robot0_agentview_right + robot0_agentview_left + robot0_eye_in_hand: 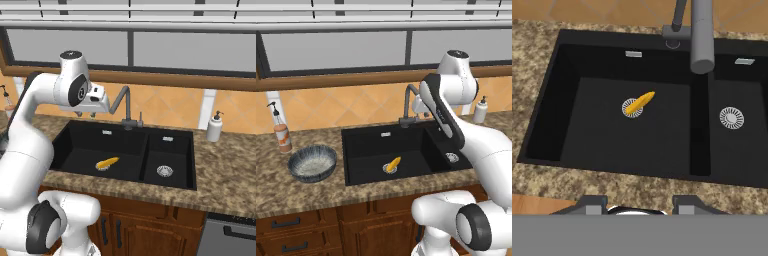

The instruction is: Pick the corn from the sink and place it in the bowl. Then pick the bowl and place it in the microwave. Then close the microwave door and press the start button.

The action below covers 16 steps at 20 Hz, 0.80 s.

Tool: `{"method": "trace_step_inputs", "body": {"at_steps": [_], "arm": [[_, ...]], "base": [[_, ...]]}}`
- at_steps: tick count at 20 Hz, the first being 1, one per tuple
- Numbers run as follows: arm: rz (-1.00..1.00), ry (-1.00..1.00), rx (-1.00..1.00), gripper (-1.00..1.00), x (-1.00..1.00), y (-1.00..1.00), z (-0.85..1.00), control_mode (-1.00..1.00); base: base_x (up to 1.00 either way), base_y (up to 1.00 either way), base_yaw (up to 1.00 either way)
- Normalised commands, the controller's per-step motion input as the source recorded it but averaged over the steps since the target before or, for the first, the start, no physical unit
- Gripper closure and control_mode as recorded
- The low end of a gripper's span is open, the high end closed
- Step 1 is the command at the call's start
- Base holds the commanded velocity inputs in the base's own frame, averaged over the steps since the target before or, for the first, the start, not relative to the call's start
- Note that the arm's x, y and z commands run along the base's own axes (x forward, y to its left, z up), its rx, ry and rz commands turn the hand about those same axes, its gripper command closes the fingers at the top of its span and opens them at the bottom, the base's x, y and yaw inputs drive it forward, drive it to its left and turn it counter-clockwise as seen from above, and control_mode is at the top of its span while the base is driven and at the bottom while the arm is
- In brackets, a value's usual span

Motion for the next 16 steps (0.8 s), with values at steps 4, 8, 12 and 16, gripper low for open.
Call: {"method": "trace_step_inputs", "body": {"at_steps": [4,8,12,16], "arm": [[-0.01,0.00,0.02,-1.00,-0.38,0.01,0.00,-1.00],[-0.06,0.00,0.13,-1.00,-0.75,0.20,-0.15,-1.00],[-0.20,0.00,0.07,-1.00,-0.43,0.53,-0.57,-1.00],[-0.29,0.00,-0.02,-1.00,-0.04,0.68,-0.47,-1.00]], "base": [[0.00,0.00,0.00],[0.00,0.00,0.00],[0.00,0.00,0.00],[0.00,0.00,0.00]]}}
